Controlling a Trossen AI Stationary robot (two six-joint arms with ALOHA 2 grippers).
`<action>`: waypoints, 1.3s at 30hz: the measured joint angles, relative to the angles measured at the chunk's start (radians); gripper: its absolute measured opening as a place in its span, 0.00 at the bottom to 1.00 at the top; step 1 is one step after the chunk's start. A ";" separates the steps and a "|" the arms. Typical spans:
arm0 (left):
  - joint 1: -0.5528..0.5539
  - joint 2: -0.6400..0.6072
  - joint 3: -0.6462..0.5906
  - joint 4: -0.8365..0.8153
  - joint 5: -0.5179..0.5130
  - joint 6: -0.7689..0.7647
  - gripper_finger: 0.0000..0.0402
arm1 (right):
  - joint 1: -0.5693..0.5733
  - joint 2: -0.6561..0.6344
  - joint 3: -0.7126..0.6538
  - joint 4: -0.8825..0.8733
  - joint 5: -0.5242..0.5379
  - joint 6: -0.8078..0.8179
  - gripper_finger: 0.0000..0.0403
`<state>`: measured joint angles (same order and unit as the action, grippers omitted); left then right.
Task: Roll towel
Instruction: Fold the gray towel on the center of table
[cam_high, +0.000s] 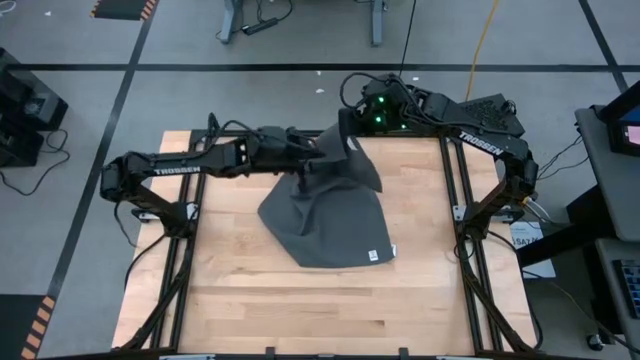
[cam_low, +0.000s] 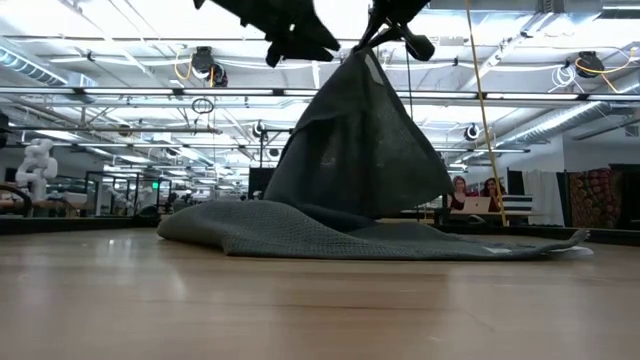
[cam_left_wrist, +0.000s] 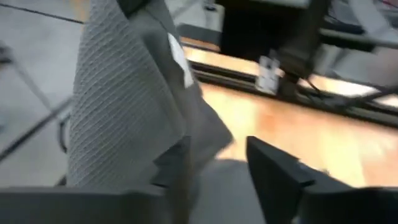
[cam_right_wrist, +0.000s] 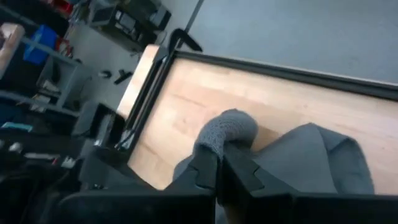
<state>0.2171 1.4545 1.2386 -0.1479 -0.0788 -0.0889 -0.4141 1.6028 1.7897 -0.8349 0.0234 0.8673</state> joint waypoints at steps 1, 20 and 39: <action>-0.016 0.005 -0.001 0.026 -0.061 -0.012 0.48 | 0.001 0.000 0.000 -0.003 0.016 0.006 0.00; 0.009 0.158 0.000 0.332 -0.393 -0.060 0.74 | 0.053 0.001 0.000 0.040 0.053 0.031 0.00; 0.128 0.113 0.000 0.290 -0.111 0.023 0.03 | 0.065 0.001 0.000 -0.017 0.013 -0.049 0.00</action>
<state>0.3453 1.5675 1.2385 0.1422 -0.1897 -0.0657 -0.3489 1.6035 1.7897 -0.8522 0.0365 0.8184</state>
